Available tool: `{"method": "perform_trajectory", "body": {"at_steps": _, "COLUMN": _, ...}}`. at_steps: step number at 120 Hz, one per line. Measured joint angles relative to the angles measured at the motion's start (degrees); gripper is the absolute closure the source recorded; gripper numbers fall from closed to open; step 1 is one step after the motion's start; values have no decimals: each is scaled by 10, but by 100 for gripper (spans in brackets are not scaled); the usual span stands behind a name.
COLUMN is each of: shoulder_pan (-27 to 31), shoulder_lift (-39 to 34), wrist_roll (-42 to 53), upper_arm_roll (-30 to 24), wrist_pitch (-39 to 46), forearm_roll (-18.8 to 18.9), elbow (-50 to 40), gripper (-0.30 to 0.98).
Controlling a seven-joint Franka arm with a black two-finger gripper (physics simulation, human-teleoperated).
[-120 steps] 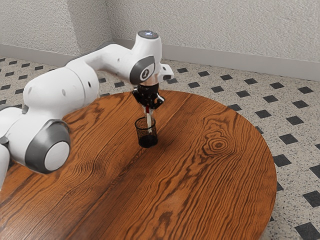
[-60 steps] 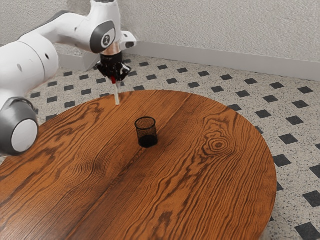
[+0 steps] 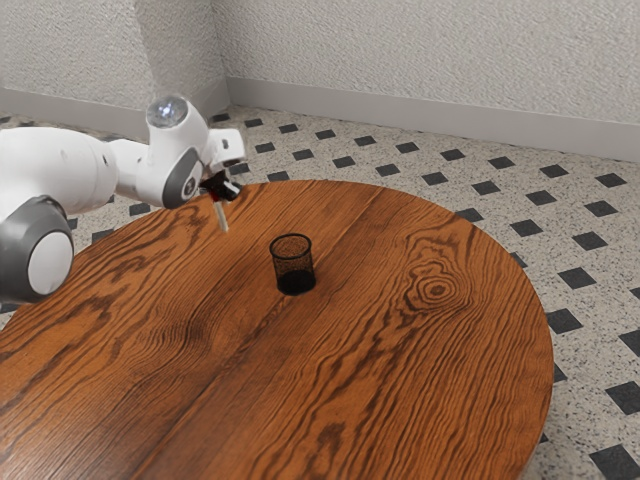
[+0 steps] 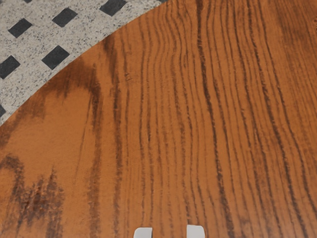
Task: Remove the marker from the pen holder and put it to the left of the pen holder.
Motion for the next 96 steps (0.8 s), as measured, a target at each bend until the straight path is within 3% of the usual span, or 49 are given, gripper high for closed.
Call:
{"method": "perform_trajectory", "body": {"at_steps": 33, "shoulder_pan": 3, "shoulder_lift": 30, "wrist_roll": 109, "upper_arm_roll": -1, "wrist_pitch": 233, "forearm_roll": -7, "elbow": -43, "gripper": 74}}
{"method": "perform_trajectory", "body": {"at_steps": 64, "shoulder_pan": 3, "shoulder_lift": 50, "wrist_roll": 181, "upper_arm_roll": -1, "wrist_pitch": 330, "forearm_roll": -11, "elbow": -62, "gripper": 74}}
{"method": "perform_trajectory", "body": {"at_steps": 82, "shoulder_pan": 2, "shoulder_lift": 50, "wrist_roll": 207, "upper_arm_roll": -2, "wrist_pitch": 352, "forearm_roll": -16, "elbow": -67, "gripper": 41}}
{"method": "perform_trajectory", "body": {"at_steps": 96, "shoulder_pan": 2, "shoulder_lift": 45, "wrist_roll": 223, "upper_arm_roll": -2, "wrist_pitch": 360, "forearm_roll": -22, "elbow": -74, "gripper": 24}}
